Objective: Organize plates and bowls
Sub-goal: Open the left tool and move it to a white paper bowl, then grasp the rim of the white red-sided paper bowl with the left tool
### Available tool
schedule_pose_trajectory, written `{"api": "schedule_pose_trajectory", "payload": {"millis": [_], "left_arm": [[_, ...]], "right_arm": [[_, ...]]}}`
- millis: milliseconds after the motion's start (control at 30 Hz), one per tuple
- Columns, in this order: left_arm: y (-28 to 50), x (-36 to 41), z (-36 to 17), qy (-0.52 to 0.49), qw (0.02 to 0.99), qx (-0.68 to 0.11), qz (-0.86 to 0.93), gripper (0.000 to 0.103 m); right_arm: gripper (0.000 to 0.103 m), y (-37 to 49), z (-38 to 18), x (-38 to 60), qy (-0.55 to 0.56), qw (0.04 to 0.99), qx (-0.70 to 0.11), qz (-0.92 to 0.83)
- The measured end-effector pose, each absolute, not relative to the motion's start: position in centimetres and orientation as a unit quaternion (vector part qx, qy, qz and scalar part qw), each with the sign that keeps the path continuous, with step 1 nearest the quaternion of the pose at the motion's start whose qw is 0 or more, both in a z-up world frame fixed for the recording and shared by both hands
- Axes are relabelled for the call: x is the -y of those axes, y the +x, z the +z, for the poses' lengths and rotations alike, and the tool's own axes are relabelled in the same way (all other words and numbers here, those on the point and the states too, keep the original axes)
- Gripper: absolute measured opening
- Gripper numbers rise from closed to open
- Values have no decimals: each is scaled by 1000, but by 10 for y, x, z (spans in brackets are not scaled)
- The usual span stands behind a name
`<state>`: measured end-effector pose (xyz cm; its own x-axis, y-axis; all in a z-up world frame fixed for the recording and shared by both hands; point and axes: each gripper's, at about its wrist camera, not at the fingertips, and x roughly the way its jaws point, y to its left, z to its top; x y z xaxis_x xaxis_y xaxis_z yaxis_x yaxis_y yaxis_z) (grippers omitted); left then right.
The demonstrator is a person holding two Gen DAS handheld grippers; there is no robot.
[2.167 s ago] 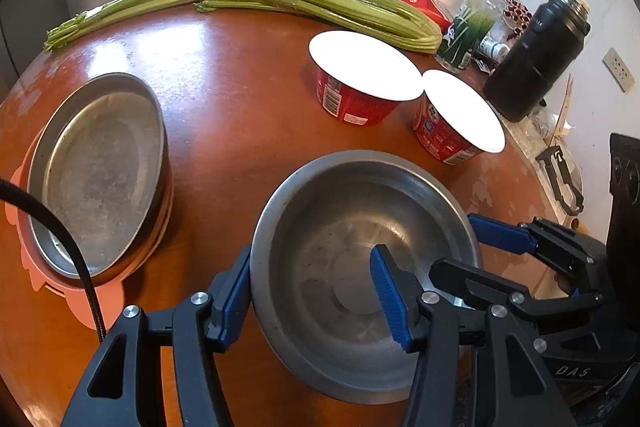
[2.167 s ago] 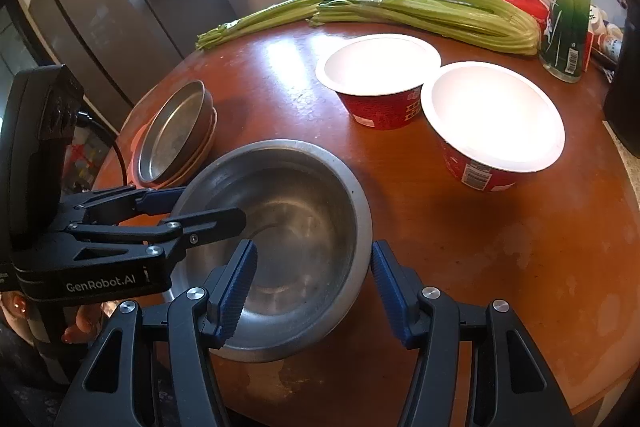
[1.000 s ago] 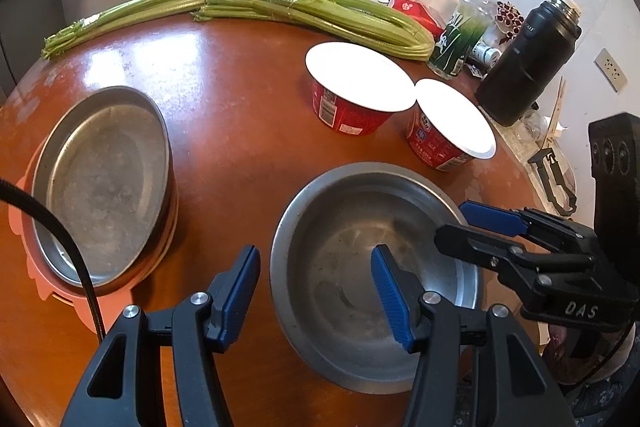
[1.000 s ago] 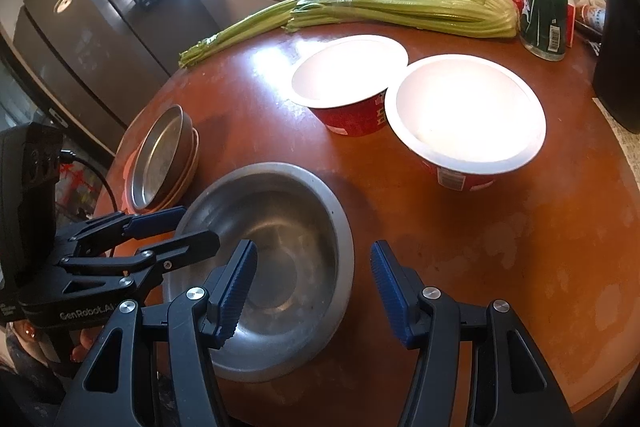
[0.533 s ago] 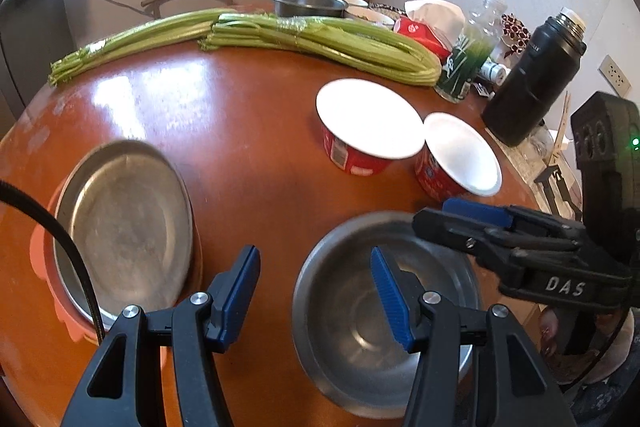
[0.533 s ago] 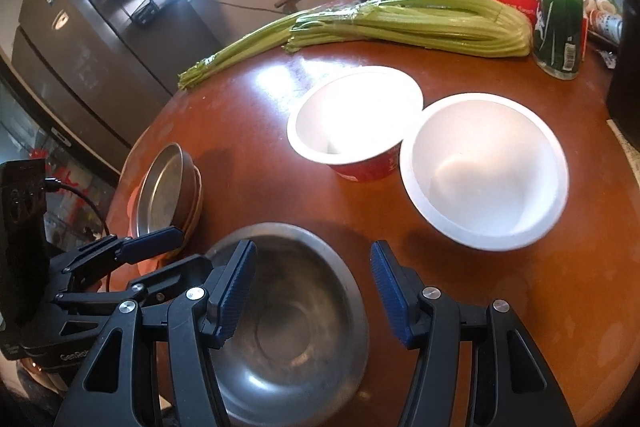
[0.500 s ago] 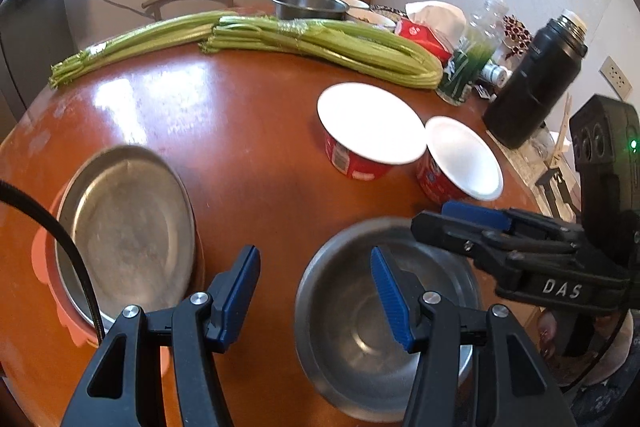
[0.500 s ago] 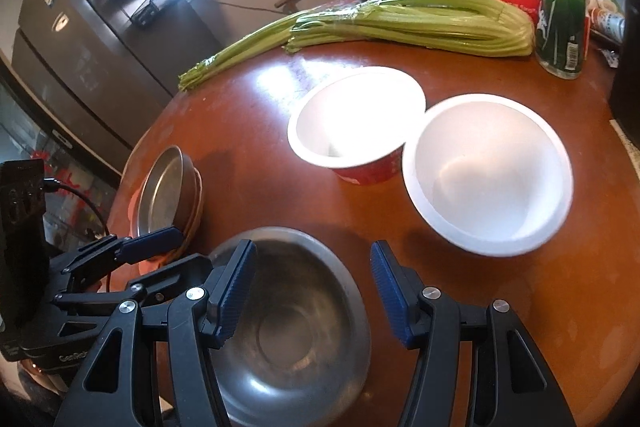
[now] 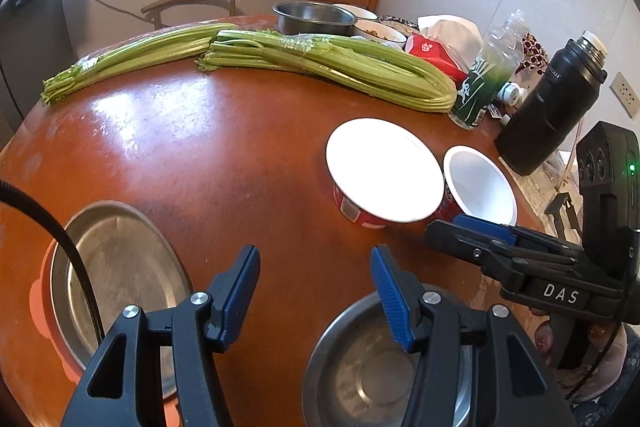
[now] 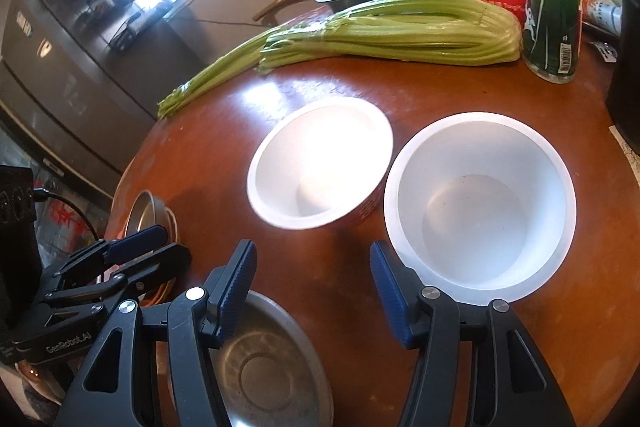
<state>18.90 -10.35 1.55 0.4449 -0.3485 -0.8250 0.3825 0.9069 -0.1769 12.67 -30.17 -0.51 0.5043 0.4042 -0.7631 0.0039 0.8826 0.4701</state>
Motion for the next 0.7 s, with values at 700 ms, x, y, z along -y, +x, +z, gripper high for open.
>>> {"api": "schedule_pose_trajectory", "payload": {"millis": [700], "left_arm": [[258, 119, -6, -31, 835, -513, -196, 57]], "right_arm": [[56, 166, -17, 303, 228, 854, -463, 62]]}}
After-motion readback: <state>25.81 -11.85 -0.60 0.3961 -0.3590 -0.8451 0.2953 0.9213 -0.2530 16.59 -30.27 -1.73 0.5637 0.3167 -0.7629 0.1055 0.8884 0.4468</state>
